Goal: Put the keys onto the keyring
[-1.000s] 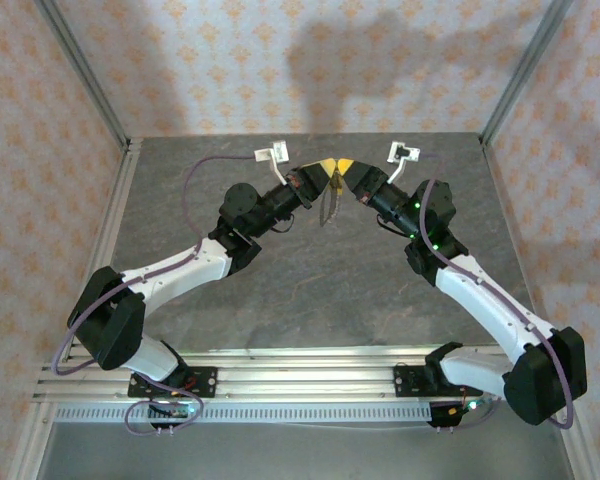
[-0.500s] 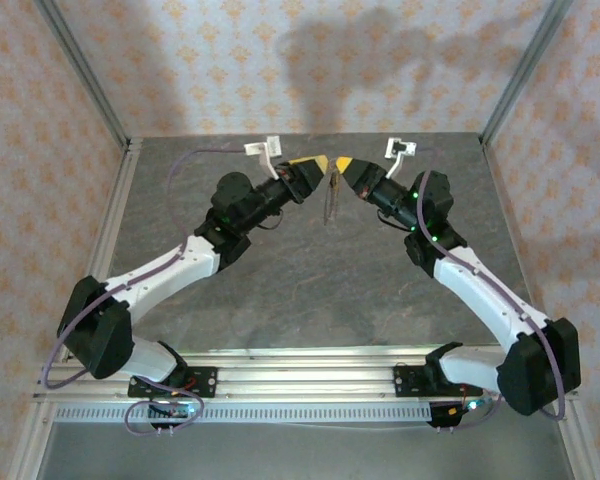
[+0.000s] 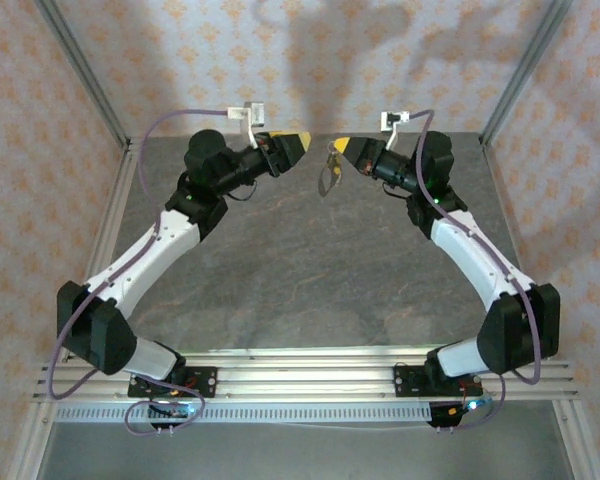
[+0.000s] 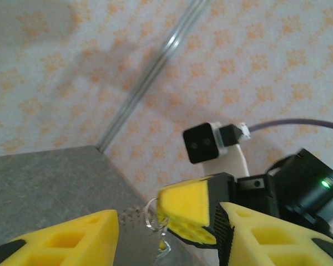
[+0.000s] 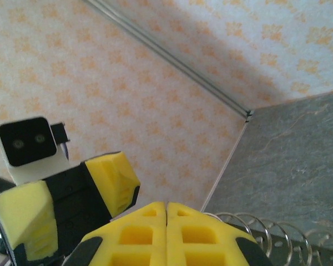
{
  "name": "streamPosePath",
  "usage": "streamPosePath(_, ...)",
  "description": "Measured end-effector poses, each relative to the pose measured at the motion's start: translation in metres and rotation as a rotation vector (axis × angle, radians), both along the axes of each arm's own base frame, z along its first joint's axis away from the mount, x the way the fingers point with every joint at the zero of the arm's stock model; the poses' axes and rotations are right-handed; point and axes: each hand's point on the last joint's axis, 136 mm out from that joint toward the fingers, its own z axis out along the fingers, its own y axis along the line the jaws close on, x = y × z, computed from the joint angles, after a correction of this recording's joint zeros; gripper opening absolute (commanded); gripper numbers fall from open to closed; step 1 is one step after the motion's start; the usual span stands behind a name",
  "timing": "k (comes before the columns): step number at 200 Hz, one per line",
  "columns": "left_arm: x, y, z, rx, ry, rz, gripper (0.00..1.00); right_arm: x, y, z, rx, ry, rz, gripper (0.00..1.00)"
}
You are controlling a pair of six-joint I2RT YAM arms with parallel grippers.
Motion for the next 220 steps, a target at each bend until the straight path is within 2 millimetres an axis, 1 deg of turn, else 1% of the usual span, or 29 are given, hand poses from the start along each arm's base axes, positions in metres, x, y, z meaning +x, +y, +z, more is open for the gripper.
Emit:
streamPosePath(22,0.006,-0.009,-0.009,0.035,0.032,-0.080,0.48,0.006,0.004,-0.009,-0.014,0.020,0.056,0.00)
streamPosePath(56,0.010,-0.024,-0.033,0.090,0.097,-0.183,0.43,0.010,0.008,-0.024,-0.029,0.063,0.110,0.00)
streamPosePath(82,0.011,-0.031,-0.046,0.108,0.136,-0.232,0.41,0.008,0.009,-0.027,-0.031,0.073,0.126,0.00)
streamPosePath(188,0.016,-0.037,-0.061,0.111,0.175,-0.268,0.39,0.008,0.009,-0.026,-0.030,0.072,0.126,0.00)
streamPosePath(205,0.017,-0.038,-0.062,0.103,0.186,-0.269,0.36,0.008,0.009,-0.026,-0.030,0.072,0.126,0.00)
streamPosePath(220,0.017,-0.038,-0.060,0.093,0.185,-0.270,0.29,0.008,0.009,-0.026,-0.030,0.071,0.126,0.00)
